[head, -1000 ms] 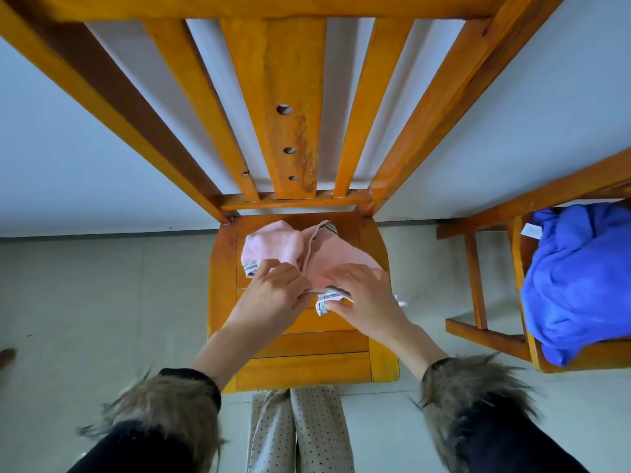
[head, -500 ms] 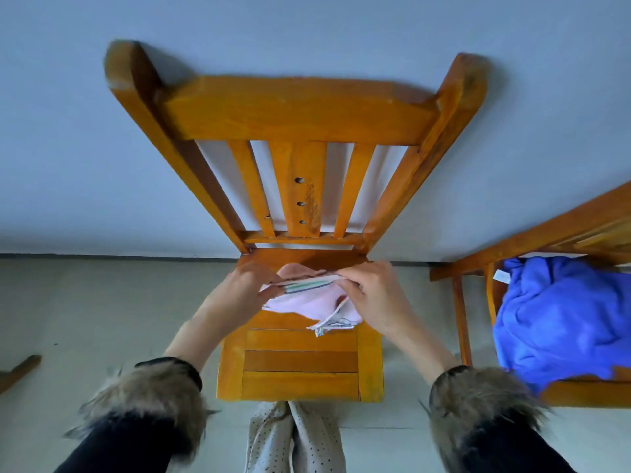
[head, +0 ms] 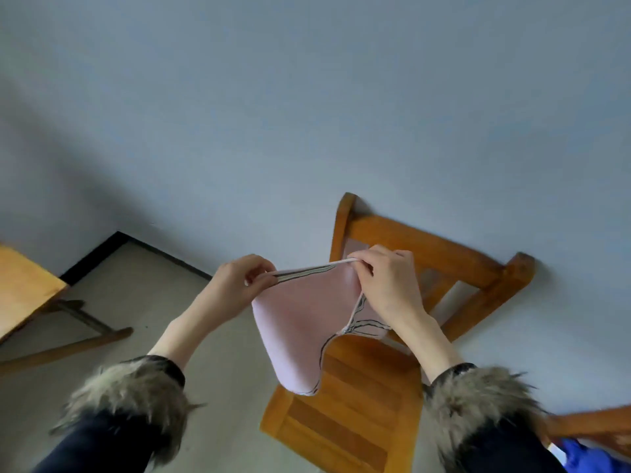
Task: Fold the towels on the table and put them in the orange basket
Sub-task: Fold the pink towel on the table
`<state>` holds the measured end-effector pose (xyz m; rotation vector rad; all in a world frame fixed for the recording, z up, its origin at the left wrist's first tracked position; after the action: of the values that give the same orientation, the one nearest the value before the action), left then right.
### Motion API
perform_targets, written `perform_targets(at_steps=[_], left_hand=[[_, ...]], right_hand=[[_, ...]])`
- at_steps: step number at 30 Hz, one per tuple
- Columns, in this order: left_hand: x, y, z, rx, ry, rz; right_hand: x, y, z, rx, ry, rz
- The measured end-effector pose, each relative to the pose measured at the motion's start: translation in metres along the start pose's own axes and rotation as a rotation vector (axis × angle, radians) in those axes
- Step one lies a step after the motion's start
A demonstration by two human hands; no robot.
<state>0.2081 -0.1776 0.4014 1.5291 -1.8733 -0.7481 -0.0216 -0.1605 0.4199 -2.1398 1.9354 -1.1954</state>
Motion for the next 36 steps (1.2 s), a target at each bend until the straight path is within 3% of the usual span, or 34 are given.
perform_targets(at_steps=[6,12,19,22,28,36], left_hand=[[-0.055,-0.048,-0.128,0.048,0.294,-0.153],[-0.141,-0.095,-0.256,0.181,0.515,-0.133],[-0.261,-0.176,-0.372,0.219,0.674,-0.311],[-0.304,-0.202,-0.405,0.212,0.720,-0.390],[-0.359,-0.246,-0.466,0.260,0.774,-0.502],[-0.377,-0.338,-0.532,0.339,0.865,-0.662]], right_hand=[[0.039,-0.135,0.031,0.155,-0.025,-0.217],[0.041,-0.281,0.069,0.221,0.012,-0.412],[-0.002,-0.434,0.137,0.212,0.084,-0.542],[-0.024,-0.490,0.172,0.217,0.040,-0.594],[-0.035,-0.571,0.235,0.236,-0.070,-0.599],[-0.015,-0.615,0.355,0.130,-0.293,-0.545]])
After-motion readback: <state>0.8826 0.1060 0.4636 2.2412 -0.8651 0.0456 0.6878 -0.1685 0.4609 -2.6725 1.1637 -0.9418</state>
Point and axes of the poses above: each hand's wrist, its own x-axis towards the middle knuckle, its own z-axis out of the palm, y = z × x, the point moved 6 cm from there along x, towards the middle knuckle, and after that the axes turned 8 degrees about y, right-handed, at the moved point
